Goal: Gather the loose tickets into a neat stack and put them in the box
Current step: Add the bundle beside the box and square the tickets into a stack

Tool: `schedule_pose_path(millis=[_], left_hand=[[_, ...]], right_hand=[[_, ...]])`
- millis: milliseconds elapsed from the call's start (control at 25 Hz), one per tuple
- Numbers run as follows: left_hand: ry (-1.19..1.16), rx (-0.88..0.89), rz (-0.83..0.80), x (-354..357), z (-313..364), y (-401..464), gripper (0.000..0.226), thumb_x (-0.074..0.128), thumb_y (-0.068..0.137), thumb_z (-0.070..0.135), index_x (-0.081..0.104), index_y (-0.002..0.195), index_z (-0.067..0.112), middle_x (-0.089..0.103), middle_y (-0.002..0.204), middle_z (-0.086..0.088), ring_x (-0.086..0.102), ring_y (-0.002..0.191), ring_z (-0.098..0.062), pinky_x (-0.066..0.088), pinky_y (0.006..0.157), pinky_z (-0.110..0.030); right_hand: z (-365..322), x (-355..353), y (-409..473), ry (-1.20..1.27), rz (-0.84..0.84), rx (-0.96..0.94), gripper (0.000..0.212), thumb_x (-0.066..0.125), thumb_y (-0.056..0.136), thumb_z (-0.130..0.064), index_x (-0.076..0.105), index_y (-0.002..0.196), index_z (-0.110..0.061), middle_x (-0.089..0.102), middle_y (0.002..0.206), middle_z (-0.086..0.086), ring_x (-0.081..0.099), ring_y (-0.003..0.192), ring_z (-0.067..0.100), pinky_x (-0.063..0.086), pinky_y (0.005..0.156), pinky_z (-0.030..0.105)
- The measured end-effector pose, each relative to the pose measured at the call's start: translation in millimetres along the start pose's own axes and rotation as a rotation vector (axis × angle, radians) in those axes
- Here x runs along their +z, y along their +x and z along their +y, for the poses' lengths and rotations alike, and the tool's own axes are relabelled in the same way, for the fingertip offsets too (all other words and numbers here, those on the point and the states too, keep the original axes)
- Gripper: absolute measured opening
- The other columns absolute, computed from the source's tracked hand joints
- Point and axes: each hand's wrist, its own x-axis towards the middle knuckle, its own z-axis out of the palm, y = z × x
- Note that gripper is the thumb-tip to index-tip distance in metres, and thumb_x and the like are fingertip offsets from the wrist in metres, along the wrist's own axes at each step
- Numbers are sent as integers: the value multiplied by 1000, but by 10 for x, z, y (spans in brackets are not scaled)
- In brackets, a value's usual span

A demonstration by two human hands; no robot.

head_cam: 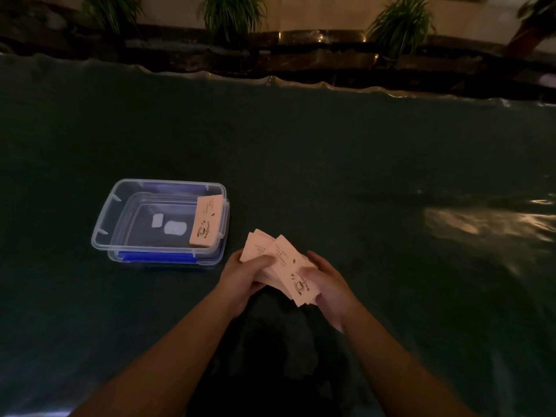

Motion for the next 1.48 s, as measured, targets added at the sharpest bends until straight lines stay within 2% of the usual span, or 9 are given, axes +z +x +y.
schedule_pose_path(millis=[320, 520, 720, 880, 1040, 1160, 1240, 1400, 1480], left_hand=[[148, 26, -171, 118, -222, -248, 47, 79, 86, 17, 63, 130, 20, 81, 112, -9, 78, 102, -30, 61, 90, -53], [398, 85, -305, 43, -203, -296, 93, 82, 74, 4, 29, 147, 27, 66, 133, -8, 67, 119, -27, 58, 97, -50], [670, 421, -349, -31, -177, -306, 109, 87, 69, -6, 21, 148, 31, 63, 131, 9, 64, 116, 2, 57, 90, -15], [741, 567, -375, -123, -249, -258, 95, 95, 69, 9, 38, 142, 32, 67, 124, 14, 66, 114, 4, 49, 90, -6], [783, 509, -405, -194, -355, -157, 127, 95, 67, 19, 9, 159, 35, 44, 145, 26, 50, 126, 17, 40, 96, -1], [815, 448, -378, -274, -413, -81, 152, 96, 58, 37, -15, 161, 36, 21, 156, 25, 29, 144, 7, 25, 115, -19], [843, 425, -388, -300, -447, -46, 150, 97, 60, 34, -14, 162, 33, 27, 158, 18, 34, 144, 0, 25, 119, -29], [905, 497, -300, -208, -421, -34, 99, 91, 76, 24, 31, 155, 29, 48, 147, 11, 50, 130, 3, 37, 122, -40], [924, 526, -307, -202, -356, -38, 90, 89, 78, 24, 37, 151, 32, 49, 146, 9, 50, 132, -2, 39, 121, -43]], right_hand=[[121, -60, -284, -263, -286, 72, 72, 82, 75, -14, 59, 142, -27, 78, 131, 3, 72, 123, 26, 52, 111, 55], [115, 15, -293, -446, -197, -66, 80, 80, 65, 0, 60, 135, -34, 80, 121, -7, 74, 115, 18, 58, 101, 49], [127, 134, -286, -491, -135, -312, 86, 91, 64, 5, 55, 129, -38, 78, 119, -12, 75, 114, 15, 64, 85, 30], [176, 210, -316, -610, -94, -428, 76, 91, 77, -18, 46, 132, -47, 71, 128, -7, 71, 115, 8, 56, 104, 36], [257, 225, -282, -710, -120, -361, 94, 88, 82, -13, 28, 146, -48, 61, 136, -17, 65, 119, -5, 50, 107, 22], [244, 229, -257, -783, -189, -286, 123, 90, 78, -12, 6, 165, -33, 48, 148, -17, 55, 125, -16, 41, 107, 9], [237, 247, -245, -819, -194, -275, 128, 90, 76, -7, 3, 168, -28, 38, 162, -5, 50, 137, -3, 39, 115, 20], [209, 321, -232, -853, -103, -326, 110, 87, 80, -8, 19, 165, -24, 43, 157, 2, 53, 138, 11, 44, 120, 40], [187, 311, -216, -863, -65, -361, 96, 85, 81, -9, 30, 158, -24, 53, 147, 1, 59, 130, 10, 48, 115, 45]])
